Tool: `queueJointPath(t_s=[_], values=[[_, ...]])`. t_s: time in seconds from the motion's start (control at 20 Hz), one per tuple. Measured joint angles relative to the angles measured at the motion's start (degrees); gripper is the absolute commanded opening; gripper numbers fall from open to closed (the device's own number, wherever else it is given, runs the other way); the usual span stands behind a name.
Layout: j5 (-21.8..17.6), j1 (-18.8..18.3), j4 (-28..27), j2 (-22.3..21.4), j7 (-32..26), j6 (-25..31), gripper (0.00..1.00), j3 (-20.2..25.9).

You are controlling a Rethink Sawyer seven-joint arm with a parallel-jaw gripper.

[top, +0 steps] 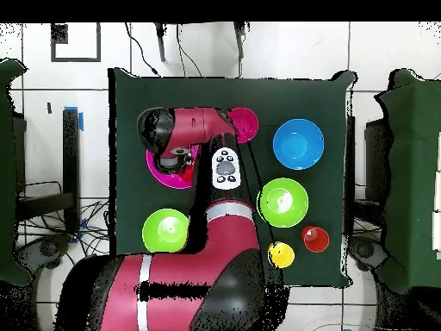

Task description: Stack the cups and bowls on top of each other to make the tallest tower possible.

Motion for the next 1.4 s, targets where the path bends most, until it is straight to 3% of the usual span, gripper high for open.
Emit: queueJointPath(t_s=[0.5,1.4], values=[[3.3,3.1,-1.0,1.3,0.0,0.0,0.00,-0.1],[2.6,5.5,-2.9,2.7,0.0,0.0,0.00,-3.8]])
